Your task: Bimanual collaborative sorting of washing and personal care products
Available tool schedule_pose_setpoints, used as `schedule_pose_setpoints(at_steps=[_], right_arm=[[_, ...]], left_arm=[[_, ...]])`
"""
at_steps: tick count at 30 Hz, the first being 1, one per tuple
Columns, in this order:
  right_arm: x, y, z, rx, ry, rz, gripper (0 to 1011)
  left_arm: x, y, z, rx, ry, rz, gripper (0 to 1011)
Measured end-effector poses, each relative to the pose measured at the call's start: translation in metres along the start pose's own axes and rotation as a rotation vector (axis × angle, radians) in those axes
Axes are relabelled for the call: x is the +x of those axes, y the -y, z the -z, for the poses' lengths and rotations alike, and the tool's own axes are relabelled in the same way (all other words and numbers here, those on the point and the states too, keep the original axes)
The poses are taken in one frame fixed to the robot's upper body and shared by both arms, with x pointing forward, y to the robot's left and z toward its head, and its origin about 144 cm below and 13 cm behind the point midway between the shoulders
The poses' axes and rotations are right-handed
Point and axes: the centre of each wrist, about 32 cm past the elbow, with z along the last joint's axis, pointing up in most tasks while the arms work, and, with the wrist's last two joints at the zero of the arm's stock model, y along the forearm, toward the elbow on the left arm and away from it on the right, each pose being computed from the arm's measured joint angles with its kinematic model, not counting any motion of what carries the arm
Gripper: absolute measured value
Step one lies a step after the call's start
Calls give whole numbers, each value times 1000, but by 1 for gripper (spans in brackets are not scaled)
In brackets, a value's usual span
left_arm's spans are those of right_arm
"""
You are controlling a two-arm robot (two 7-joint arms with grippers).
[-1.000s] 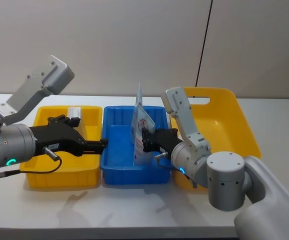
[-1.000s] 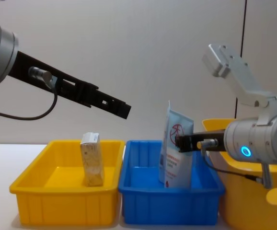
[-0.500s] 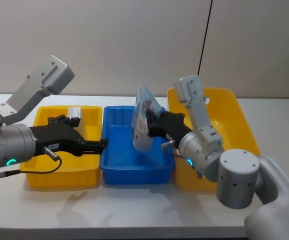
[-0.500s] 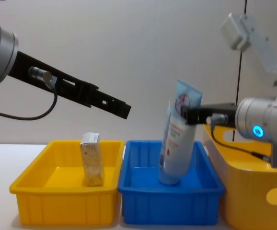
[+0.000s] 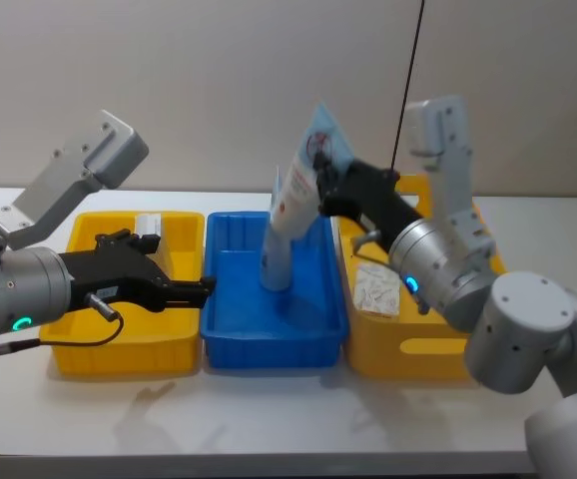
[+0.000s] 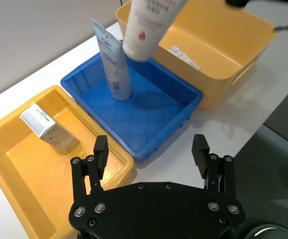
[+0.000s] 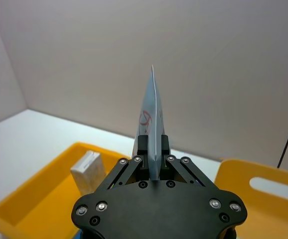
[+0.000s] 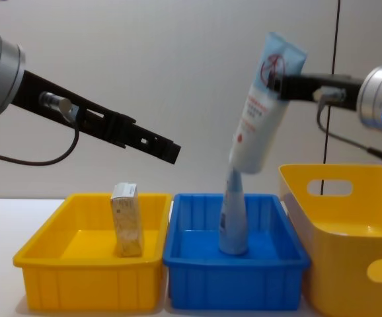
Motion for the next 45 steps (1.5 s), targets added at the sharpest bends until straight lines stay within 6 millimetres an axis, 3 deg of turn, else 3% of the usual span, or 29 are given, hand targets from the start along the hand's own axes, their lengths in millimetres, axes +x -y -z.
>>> schedule_pose_setpoints(at_steps=[7, 21, 45], right_arm=[[8, 6, -16, 78, 0, 11, 89], [28, 11, -30, 121, 60, 127, 89], [61, 5, -4, -42, 110, 273, 89]], left_arm=[[0, 0, 0, 0, 0, 0, 1001], [0, 0, 0, 0, 0, 0, 1001], [0, 0, 0, 0, 0, 0, 1001]])
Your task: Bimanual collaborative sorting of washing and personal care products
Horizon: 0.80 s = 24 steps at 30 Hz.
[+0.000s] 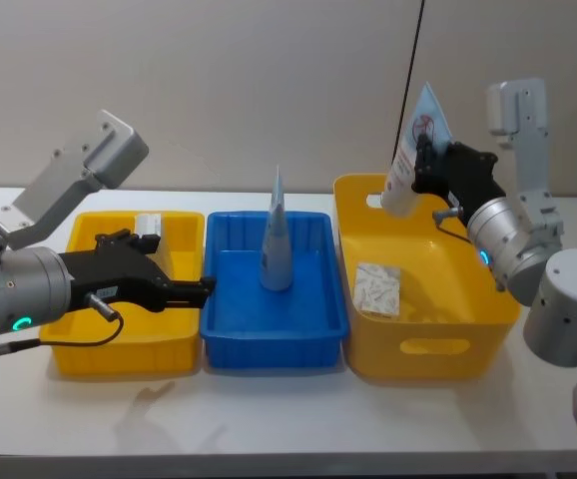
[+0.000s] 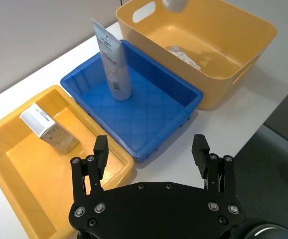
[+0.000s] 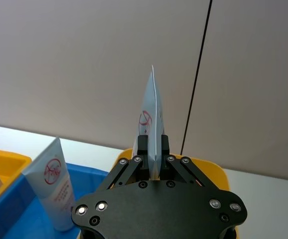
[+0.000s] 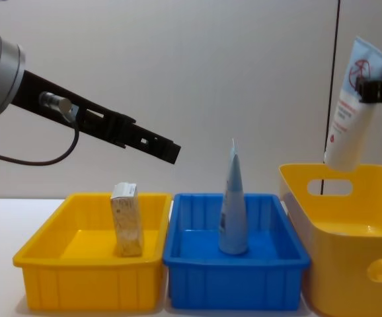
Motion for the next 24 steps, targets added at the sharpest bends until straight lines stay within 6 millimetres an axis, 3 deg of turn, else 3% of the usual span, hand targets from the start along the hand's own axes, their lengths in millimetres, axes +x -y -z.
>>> schedule_pose_setpoints(at_steps=[10, 24], right_arm=[[4, -5, 11, -49, 8, 25, 129], [7, -7, 17, -79, 14, 38, 606]], left_arm=[[0, 0, 0, 0, 0, 0, 1001], [0, 0, 0, 0, 0, 0, 1001]])
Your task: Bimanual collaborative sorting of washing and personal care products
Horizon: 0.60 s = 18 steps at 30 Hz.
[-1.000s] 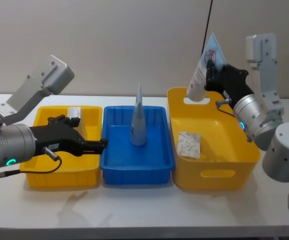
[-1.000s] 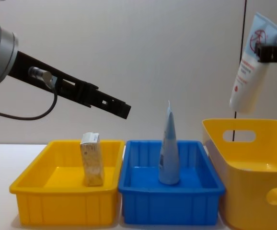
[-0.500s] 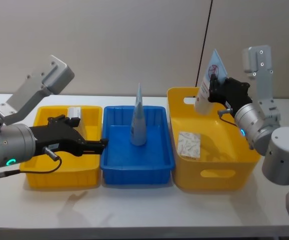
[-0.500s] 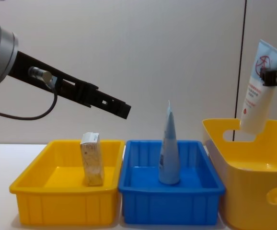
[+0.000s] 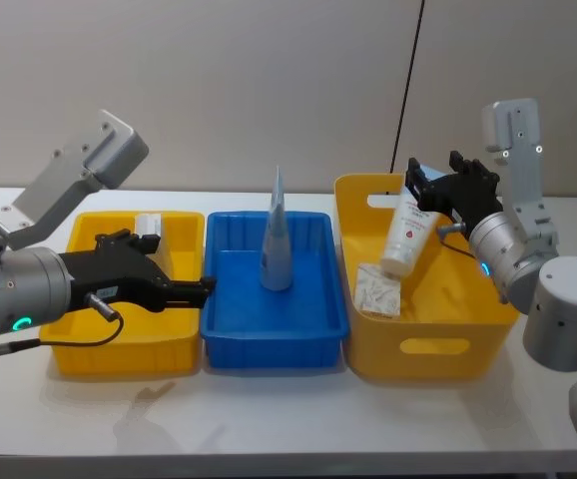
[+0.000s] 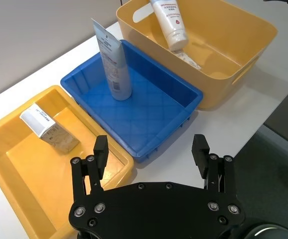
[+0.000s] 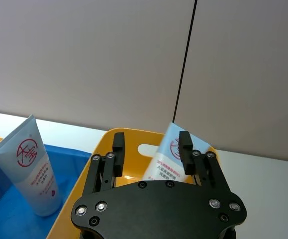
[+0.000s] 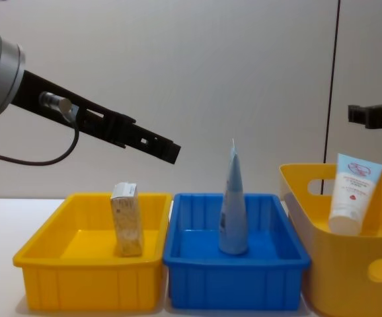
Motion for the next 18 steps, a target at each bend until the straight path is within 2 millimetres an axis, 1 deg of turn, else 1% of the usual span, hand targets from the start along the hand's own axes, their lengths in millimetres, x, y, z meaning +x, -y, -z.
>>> schedule_pose_setpoints(at_steps=[1, 2, 4, 6, 8, 10, 11, 12, 14, 18], right_arm=[[0, 0, 0, -1, 0, 0, 628], [0, 0, 0, -2, 0, 1, 686], [0, 0, 1, -4, 1, 2, 725], [0, 0, 1, -6, 1, 2, 806], [0, -1, 2, -7, 1, 3, 845], [0, -1, 2, -8, 1, 3, 910], [0, -1, 2, -9, 1, 3, 910], [0, -1, 2, -9, 1, 4, 948], [1, -1, 2, -9, 1, 4, 992], [1, 0, 3, -10, 1, -5, 1003]], left_arm=[[0, 0, 0, 0, 0, 0, 1001], [0, 0, 0, 0, 0, 0, 1001], [0, 0, 0, 0, 0, 0, 1001], [0, 0, 0, 0, 0, 0, 1001], [0, 0, 0, 0, 0, 0, 1001], [0, 0, 0, 0, 0, 0, 1001], [0, 0, 0, 0, 0, 0, 1001], [0, 0, 0, 0, 0, 0, 1001], [0, 0, 0, 0, 0, 0, 1001], [0, 0, 0, 0, 0, 0, 1001]])
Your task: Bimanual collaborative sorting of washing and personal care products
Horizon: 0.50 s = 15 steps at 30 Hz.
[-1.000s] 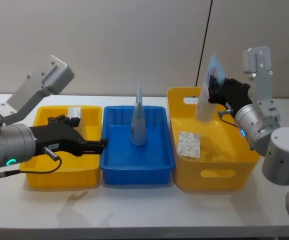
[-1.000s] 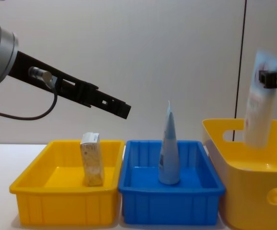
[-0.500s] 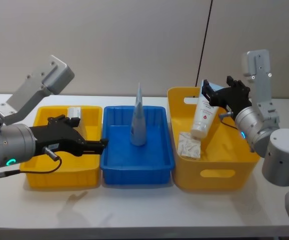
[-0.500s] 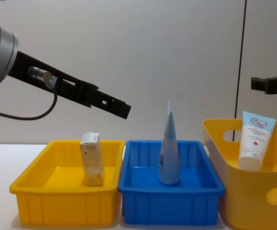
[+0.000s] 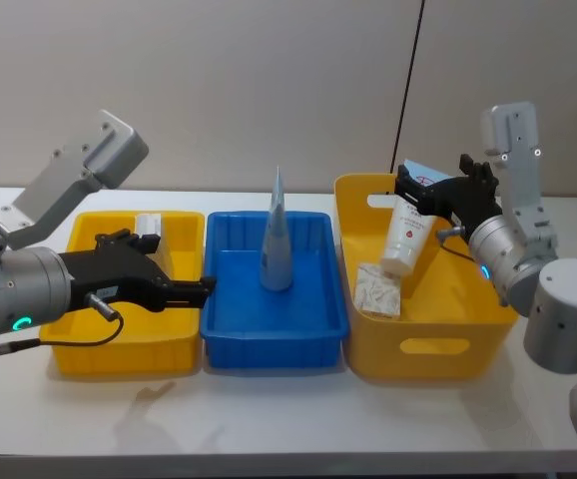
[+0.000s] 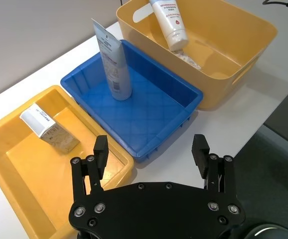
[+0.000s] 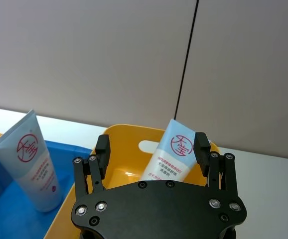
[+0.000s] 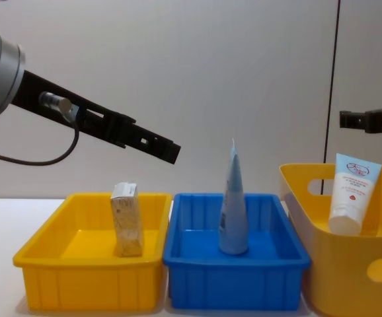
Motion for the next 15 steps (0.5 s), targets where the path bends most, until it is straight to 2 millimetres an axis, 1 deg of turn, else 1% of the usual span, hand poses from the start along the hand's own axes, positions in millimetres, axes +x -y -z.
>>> schedule_pose_setpoints(at_steps=[15], right_arm=[[8, 15, 13, 0, -27, -153, 1003]], left_arm=[[0, 0, 0, 0, 0, 0, 1001]])
